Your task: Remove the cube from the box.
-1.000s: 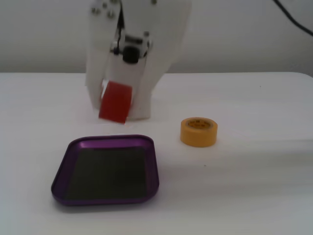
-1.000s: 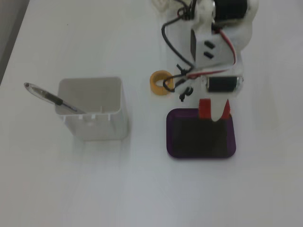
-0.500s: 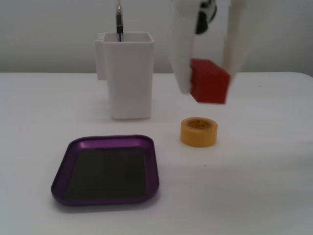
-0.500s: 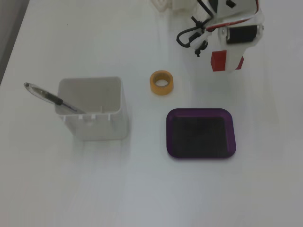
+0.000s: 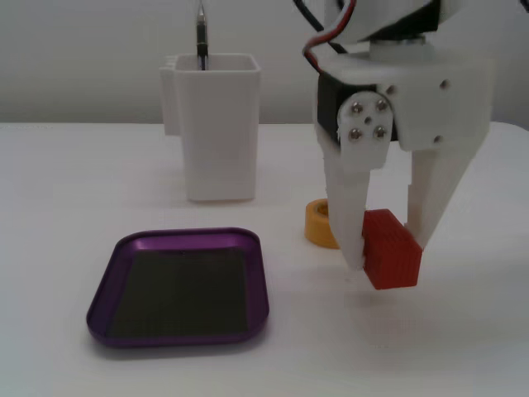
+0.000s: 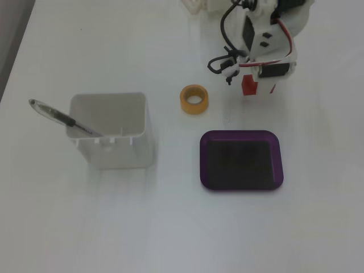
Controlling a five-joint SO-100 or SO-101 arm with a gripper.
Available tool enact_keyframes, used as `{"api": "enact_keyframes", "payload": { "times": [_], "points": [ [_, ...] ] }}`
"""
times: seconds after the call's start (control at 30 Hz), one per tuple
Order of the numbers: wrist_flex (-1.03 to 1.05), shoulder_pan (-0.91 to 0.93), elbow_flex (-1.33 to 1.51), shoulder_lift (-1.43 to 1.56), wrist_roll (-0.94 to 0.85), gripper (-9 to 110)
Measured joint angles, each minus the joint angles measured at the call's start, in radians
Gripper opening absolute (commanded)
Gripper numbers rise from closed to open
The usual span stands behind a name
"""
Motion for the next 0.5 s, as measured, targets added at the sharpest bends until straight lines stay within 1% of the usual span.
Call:
{"api": "enact_keyframes", "payload": {
  "times": [0.37,0.5],
  "points": [
    [-0.1,0.002,0.054,0.002,-0.002,-1],
    [-0.172,0.0,0.117,0.002,-0.005,-1]
  ]
}}
